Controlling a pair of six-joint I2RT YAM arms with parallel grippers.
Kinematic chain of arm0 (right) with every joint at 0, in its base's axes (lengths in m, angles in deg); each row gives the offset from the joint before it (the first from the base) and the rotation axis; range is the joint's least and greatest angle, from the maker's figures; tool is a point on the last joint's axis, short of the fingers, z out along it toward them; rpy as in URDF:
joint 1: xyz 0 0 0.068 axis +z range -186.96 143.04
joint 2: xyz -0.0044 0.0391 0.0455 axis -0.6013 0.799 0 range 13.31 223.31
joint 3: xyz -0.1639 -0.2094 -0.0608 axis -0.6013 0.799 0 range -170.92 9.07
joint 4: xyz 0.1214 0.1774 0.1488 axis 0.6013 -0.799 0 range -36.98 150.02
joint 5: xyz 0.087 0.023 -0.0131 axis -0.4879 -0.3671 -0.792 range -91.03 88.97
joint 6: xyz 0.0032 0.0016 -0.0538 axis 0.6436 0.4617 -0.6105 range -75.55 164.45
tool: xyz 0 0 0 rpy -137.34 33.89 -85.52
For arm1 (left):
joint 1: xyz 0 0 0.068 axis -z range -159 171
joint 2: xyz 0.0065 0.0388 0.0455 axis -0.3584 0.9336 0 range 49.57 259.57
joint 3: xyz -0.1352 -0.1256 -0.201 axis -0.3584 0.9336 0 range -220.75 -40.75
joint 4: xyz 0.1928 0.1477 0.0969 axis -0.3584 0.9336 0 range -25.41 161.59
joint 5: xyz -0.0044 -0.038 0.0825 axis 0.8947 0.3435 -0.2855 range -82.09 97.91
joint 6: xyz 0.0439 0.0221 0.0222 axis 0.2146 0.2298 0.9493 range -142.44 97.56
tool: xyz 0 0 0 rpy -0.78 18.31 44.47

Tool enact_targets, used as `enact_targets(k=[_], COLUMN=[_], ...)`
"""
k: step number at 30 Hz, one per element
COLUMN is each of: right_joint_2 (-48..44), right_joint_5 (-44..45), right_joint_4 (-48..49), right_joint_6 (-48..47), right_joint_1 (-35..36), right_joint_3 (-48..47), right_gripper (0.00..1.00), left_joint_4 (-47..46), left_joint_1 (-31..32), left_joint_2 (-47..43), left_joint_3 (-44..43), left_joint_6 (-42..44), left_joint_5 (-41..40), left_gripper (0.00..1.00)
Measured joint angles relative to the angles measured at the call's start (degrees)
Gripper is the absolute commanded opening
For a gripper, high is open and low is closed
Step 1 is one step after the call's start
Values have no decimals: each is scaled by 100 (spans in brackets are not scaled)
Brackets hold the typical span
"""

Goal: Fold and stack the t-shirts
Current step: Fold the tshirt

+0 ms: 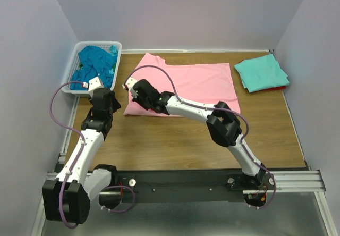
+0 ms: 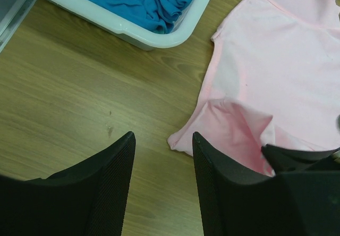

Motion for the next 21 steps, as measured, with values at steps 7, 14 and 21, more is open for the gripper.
enact_targets(k=[7, 14, 21], right_joint_2=[142, 588, 1252], right_joint_5=[404, 614, 769], right_joint_4=[20, 46, 107], right_joint_6=[-411, -640, -710], right_joint_1=[-245, -428, -616], right_joint_3=[-551, -984, -1718], right_gripper=[9, 9, 24], left_joint_4=[0, -2, -2], left_joint_1=[-2, -7, -7], left_joint_2=[44, 186, 323], left_joint_3=[0, 0, 0], left_joint_6=[11, 37, 39], left_joint_5=[33, 120, 223], left_gripper=[55, 55, 54])
